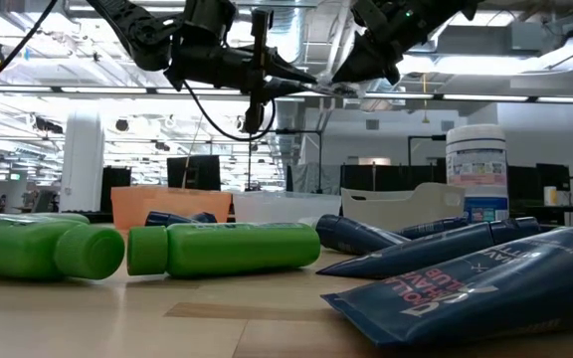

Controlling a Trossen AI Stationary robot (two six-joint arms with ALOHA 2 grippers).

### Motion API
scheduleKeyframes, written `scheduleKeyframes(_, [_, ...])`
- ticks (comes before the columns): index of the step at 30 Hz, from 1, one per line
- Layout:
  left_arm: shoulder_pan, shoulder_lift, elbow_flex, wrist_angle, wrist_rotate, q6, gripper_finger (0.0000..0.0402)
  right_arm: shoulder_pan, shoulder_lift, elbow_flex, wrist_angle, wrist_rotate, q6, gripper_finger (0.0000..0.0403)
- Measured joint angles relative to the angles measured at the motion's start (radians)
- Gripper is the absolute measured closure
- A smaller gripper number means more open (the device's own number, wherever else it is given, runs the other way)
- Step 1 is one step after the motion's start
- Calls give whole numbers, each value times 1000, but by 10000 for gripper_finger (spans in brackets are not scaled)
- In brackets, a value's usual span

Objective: Pick & Place Travel size toiletries
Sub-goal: Put the hairbrush into the orange bin

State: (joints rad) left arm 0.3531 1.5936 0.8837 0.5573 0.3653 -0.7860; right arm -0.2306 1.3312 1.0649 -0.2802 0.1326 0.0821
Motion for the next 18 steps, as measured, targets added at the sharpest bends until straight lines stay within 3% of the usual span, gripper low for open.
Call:
scheduleKeyframes(11, [88, -17, 0, -31, 68, 21, 385, -15, -137, 0, 30, 0, -6, 192])
scheduleKeyframes(14, [139, -59, 0, -135, 68, 93, 385, -27, -186, 0, 20, 4, -3, 173])
scheduleKeyframes(18, [217, -152, -1, -363, 9, 219, 385, -34, -233, 0, 17, 8, -1, 176])
